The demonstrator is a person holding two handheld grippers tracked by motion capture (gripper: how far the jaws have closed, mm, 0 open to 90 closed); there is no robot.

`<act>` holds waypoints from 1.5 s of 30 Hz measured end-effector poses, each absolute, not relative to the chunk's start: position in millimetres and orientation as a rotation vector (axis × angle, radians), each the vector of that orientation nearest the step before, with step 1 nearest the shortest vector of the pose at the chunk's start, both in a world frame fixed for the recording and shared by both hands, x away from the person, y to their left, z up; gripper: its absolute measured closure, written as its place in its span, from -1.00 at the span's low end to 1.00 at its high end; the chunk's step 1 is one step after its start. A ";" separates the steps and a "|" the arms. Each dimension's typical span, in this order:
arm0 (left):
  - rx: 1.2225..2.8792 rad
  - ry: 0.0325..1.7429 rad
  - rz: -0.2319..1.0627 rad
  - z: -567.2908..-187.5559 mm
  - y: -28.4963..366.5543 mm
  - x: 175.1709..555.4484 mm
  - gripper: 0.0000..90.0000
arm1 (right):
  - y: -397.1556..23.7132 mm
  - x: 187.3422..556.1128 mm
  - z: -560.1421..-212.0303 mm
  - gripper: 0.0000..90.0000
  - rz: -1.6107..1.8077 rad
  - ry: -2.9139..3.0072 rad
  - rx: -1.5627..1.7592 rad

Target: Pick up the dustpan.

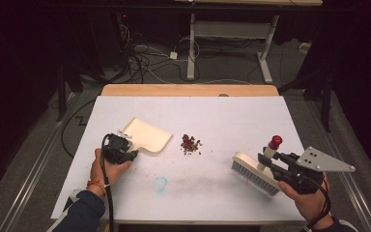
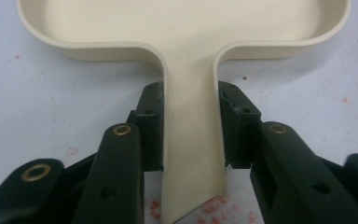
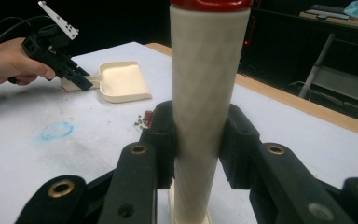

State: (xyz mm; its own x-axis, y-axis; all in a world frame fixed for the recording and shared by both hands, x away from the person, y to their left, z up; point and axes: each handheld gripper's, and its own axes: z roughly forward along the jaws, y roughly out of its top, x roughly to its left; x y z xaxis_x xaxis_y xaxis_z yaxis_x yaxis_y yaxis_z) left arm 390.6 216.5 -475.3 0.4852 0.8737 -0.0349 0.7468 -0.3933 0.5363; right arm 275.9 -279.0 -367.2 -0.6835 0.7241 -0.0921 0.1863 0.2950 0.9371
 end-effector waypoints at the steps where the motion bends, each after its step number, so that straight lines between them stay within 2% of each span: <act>1: 2.249 1.330 0.351 -473.6 216.9 389.7 0.43 | -279.8 275.5 -366.6 0.56 1.388 2.055 0.815; 8: 2.201 1.296 0.408 -457.8 222.0 379.0 0.43 | -282.1 276.2 -367.3 0.55 1.388 2.053 0.814; 16: 2.222 1.222 0.462 -442.6 228.0 364.5 0.43 | -285.1 277.5 -366.7 0.55 1.392 2.038 0.812; 25: 2.273 1.131 0.441 -436.3 229.3 343.3 0.43 | -288.7 282.4 -365.1 0.56 1.401 2.026 0.829; 36: 2.339 1.034 0.396 -439.9 226.0 320.6 0.43 | -285.8 309.1 -361.5 0.56 1.434 1.999 0.879; 45: 2.378 1.007 0.355 -445.9 225.3 315.6 0.43 | -278.7 324.4 -358.5 0.56 1.421 1.971 0.890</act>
State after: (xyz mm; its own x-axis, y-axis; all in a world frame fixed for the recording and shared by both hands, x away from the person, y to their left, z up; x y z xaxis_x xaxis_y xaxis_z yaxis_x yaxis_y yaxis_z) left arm 315.6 225.3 -445.9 0.6881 0.7248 0.0342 0.5860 -0.5829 0.5628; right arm 324.4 -278.7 -358.5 -0.6312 0.7740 -0.0512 0.1961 0.2231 0.9549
